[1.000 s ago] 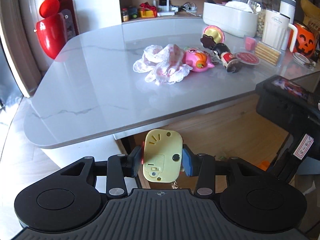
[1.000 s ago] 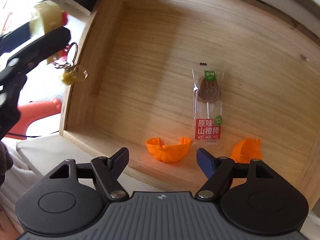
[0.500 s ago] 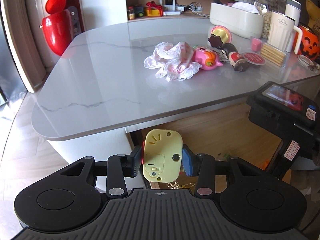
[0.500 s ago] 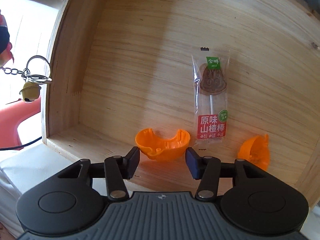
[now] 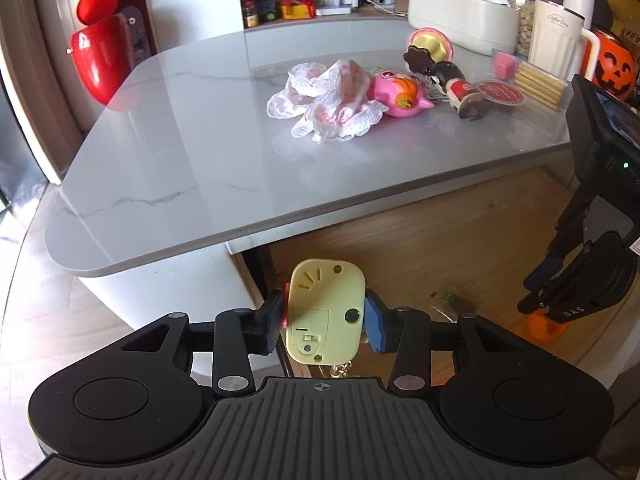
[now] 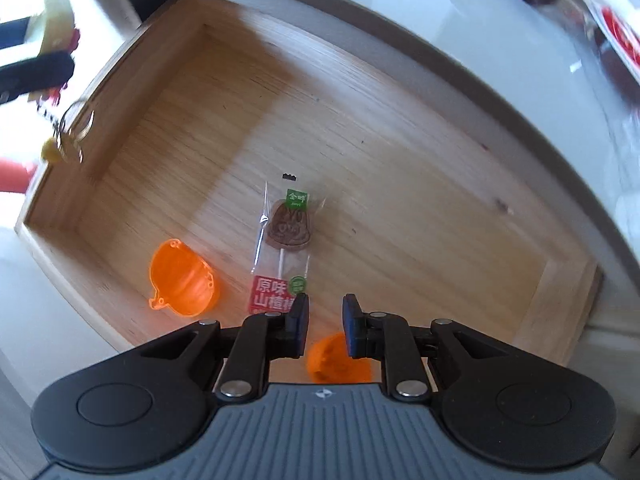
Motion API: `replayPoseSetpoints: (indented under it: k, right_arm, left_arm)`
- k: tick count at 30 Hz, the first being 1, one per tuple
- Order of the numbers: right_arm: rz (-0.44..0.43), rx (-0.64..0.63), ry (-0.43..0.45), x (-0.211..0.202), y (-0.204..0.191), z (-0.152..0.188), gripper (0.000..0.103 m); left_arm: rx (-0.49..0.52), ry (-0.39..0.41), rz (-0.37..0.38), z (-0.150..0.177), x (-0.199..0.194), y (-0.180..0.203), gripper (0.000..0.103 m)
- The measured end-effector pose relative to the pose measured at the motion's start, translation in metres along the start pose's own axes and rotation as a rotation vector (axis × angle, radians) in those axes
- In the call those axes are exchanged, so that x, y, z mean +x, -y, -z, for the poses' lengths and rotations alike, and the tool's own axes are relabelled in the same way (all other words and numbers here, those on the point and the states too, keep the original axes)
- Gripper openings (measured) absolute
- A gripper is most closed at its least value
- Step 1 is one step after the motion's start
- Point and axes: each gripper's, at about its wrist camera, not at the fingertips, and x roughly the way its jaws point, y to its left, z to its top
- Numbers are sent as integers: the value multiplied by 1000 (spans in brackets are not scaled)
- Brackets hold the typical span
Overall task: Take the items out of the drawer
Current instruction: 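Lift the yellow keychain with the left tool while the right tool reaches toward the orange toy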
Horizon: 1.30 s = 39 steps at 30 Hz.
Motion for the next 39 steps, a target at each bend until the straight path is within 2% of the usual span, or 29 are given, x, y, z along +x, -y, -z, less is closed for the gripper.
replayPoseSetpoints:
  k: [3,5,7,12,16,18,19,23,25,27,29,32,39]
  right_arm:
    - [-78,9,-19,-5,8,-5,25]
    - [-77,-11,-6,-4,1,-8,45]
    - [-63,-57,2,-1,-10,-11,55]
    - [-2,-211,10,15,-45,-22,55]
    - [-13,-236,-1,20,-50,-28,56]
    - [5,-267,-6,25,-50,-30,60]
    - [36,-293,-1,28,-51,-30,62]
    - [257,-420,21,43,-48,-25,62]
    - [278,-412,18,43,-40,-25,62]
    - [251,-366,12,35,-30,-26,62]
    - [186,-326,11,23,-25,-27,63]
    - [38,-276,21,0,-26,-29,77]
    - [-140,-258,24,-16,-43,-44,80]
  left_arm:
    - [2,-5,1,0,2,0,46]
    - [4,-7,9,-1,3,1,46]
    - [6,-13,11,0,4,2,46]
    - [1,-23,7,2,4,0,46]
    - [-1,-24,7,3,4,-1,46]
    - [3,-25,13,3,5,0,46]
    - [6,-26,15,3,5,0,46]
    - [13,-33,18,3,6,2,46]
    - [13,-32,17,2,6,2,46]
    - [12,-32,16,1,6,2,46]
    - [12,-34,15,1,7,2,46]
    - [9,-37,14,0,8,2,46]
    - [-14,-52,-4,1,13,-4,47]
